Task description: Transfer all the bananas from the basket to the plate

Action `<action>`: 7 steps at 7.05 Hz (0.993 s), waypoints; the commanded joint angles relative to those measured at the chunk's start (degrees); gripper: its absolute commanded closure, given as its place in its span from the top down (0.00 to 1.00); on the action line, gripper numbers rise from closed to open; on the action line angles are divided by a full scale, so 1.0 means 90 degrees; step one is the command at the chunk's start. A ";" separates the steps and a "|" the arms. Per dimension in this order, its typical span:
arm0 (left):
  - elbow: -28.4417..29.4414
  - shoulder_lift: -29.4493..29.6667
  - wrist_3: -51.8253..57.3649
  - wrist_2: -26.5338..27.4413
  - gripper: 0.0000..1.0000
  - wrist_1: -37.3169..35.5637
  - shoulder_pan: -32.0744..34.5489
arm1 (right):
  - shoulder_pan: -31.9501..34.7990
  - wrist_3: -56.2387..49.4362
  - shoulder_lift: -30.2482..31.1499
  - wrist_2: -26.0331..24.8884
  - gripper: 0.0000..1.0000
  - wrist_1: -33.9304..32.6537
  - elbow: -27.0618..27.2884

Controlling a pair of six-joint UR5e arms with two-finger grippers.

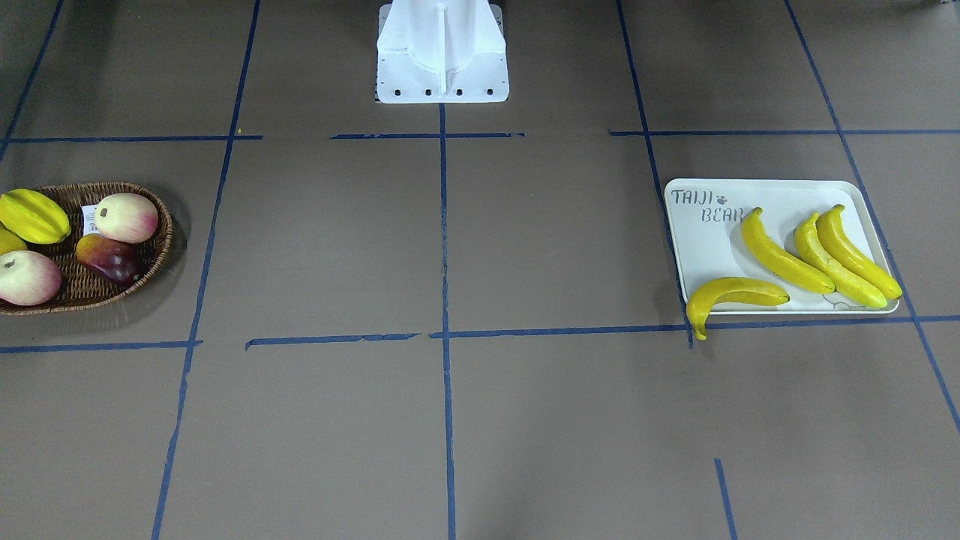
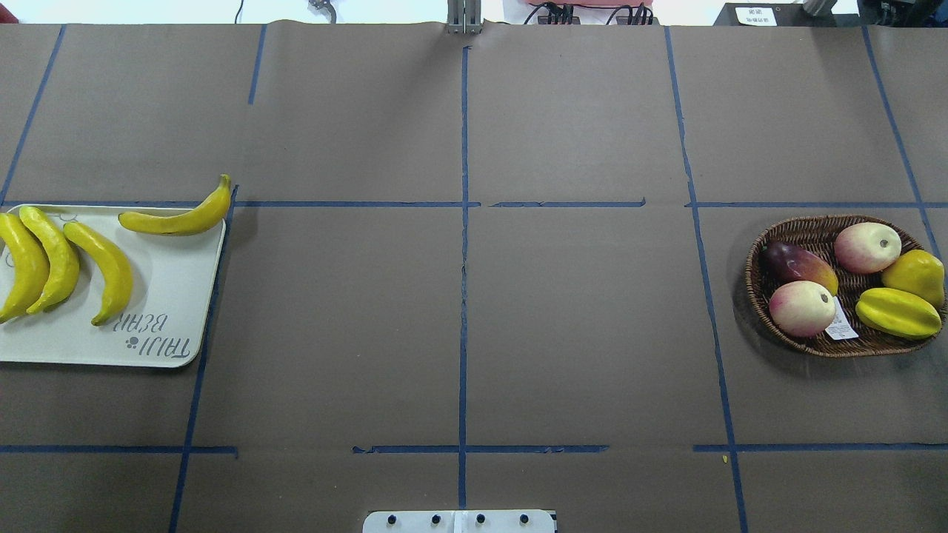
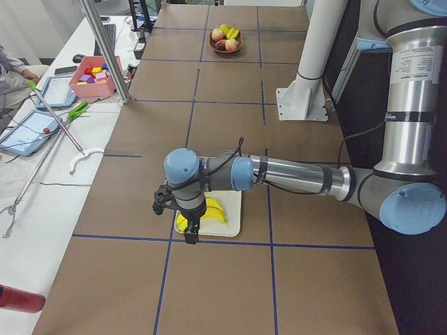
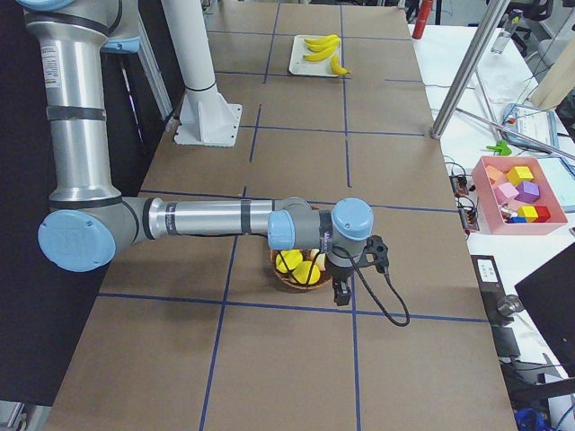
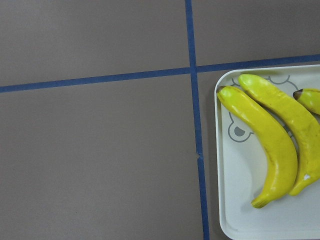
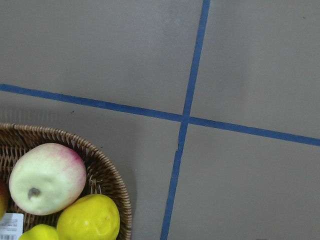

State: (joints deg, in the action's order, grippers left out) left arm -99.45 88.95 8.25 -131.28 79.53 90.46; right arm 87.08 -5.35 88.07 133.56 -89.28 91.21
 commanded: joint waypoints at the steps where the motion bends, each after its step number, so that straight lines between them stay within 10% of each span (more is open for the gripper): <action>1: -0.0171 -0.0049 0.0020 -0.0012 1.00 0.0011 -0.0032 | -0.0046 0.0018 0.0029 0.0023 0.99 0.0183 -0.0036; 7: -0.0181 -0.0039 0.0021 -0.0003 1.00 0.0021 -0.0042 | -0.0320 0.0253 0.0107 0.0052 0.99 0.0467 -0.0027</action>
State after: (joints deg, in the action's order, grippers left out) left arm -101.07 88.59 8.44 -131.36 79.72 90.09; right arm 84.49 -3.12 88.97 134.03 -85.19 90.96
